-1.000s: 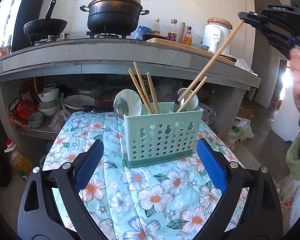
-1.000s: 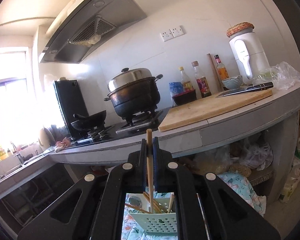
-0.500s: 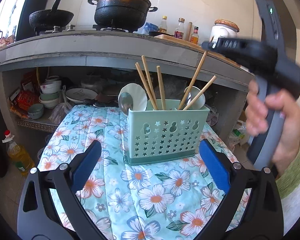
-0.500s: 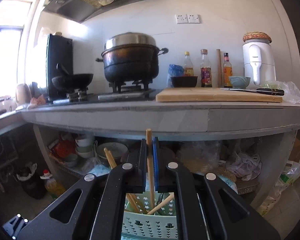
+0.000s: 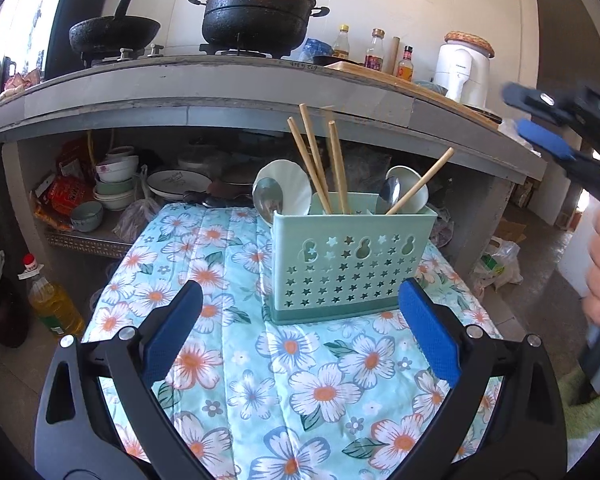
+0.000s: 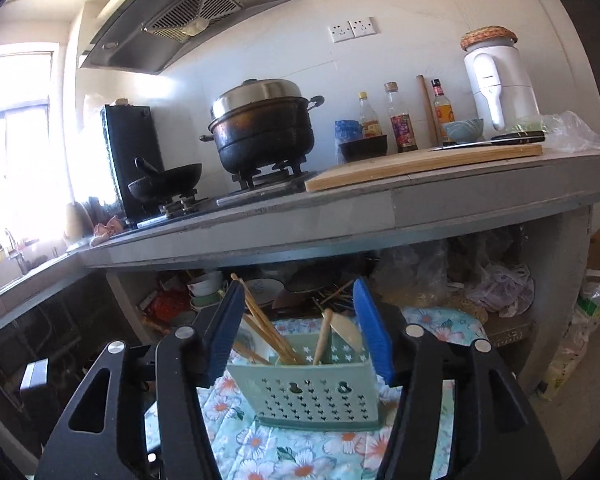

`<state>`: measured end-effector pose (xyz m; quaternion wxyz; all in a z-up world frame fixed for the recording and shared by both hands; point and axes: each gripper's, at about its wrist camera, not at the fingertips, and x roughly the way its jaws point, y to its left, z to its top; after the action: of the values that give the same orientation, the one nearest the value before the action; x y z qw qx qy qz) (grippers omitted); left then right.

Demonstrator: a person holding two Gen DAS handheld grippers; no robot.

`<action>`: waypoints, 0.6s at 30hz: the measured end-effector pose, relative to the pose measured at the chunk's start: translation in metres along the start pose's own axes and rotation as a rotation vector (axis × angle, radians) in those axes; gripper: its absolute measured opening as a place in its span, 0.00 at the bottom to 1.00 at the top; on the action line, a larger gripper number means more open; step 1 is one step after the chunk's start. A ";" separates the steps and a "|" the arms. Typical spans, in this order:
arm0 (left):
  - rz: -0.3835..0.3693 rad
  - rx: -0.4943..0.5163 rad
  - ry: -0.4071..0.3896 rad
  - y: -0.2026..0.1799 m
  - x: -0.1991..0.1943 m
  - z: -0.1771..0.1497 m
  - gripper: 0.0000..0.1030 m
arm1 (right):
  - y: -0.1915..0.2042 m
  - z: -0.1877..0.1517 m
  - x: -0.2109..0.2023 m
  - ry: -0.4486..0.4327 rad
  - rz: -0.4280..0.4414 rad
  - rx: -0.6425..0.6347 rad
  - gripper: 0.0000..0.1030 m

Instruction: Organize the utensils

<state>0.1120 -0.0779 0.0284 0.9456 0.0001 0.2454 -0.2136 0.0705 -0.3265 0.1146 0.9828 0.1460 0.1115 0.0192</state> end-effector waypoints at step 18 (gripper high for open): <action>0.365 0.089 0.060 -0.017 -0.011 -0.007 0.92 | 0.023 -0.126 -0.003 0.338 -0.394 -0.144 0.94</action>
<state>0.0932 -0.0877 0.0296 0.9600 0.0926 0.2598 -0.0490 0.0386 -0.2686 0.0043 0.9429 0.0458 0.2984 -0.1405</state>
